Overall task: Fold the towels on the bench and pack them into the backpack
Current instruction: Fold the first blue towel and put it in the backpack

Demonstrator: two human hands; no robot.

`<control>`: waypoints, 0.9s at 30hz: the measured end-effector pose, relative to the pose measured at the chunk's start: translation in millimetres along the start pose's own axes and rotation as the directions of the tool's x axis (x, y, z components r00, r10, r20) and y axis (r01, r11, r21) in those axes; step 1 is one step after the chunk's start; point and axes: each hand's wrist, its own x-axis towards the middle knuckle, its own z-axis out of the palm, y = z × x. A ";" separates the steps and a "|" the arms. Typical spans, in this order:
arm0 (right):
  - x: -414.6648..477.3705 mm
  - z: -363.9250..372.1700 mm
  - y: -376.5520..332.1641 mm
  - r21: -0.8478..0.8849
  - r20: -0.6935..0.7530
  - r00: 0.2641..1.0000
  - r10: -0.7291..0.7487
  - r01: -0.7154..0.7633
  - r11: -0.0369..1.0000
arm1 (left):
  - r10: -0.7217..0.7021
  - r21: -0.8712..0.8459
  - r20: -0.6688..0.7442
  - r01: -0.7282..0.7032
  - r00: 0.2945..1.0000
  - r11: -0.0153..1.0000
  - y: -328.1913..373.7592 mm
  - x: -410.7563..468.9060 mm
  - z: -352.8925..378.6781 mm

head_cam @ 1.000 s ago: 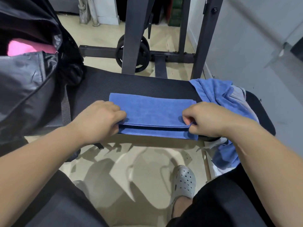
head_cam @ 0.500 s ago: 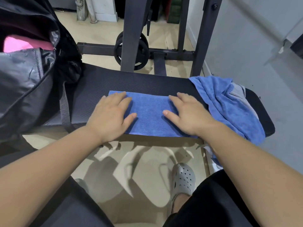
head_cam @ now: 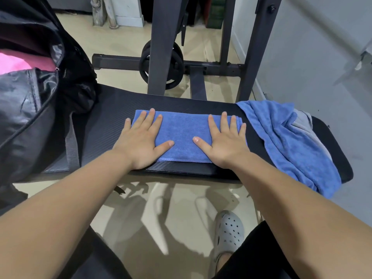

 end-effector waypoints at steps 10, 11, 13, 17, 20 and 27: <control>11.2 -13.2 -35.8 -0.066 -0.158 0.984 -0.088 0.078 0.995 | -0.201 -0.291 -0.312 0.108 0.928 0.951 -13.5 6.3 -18.8; 12.7 -13.3 -42.7 -0.055 -0.176 0.977 -0.122 0.114 0.992 | -0.252 -0.249 -0.340 0.171 0.906 0.953 -16.4 6.9 -21.8; 16.8 -9.7 -53.3 -0.037 -0.159 0.975 -0.155 0.151 0.988 | -0.336 -0.162 -0.313 0.299 0.888 0.940 -23.9 7.9 -25.1; 26.9 3.9 -57.6 0.004 -0.070 0.988 -0.135 0.136 0.991 | -0.439 -0.154 -0.214 0.413 0.873 0.897 -34.8 8.2 -25.2; 29.6 7.6 -56.9 0.030 -0.075 0.988 -0.134 0.136 0.990 | -0.440 -0.294 -0.187 0.378 0.878 0.878 -34.5 9.6 -23.1; 27.6 9.4 -56.1 0.061 -0.111 0.984 -0.139 0.146 0.987 | -0.489 -0.564 -0.092 0.359 0.867 0.743 -26.0 10.9 -24.5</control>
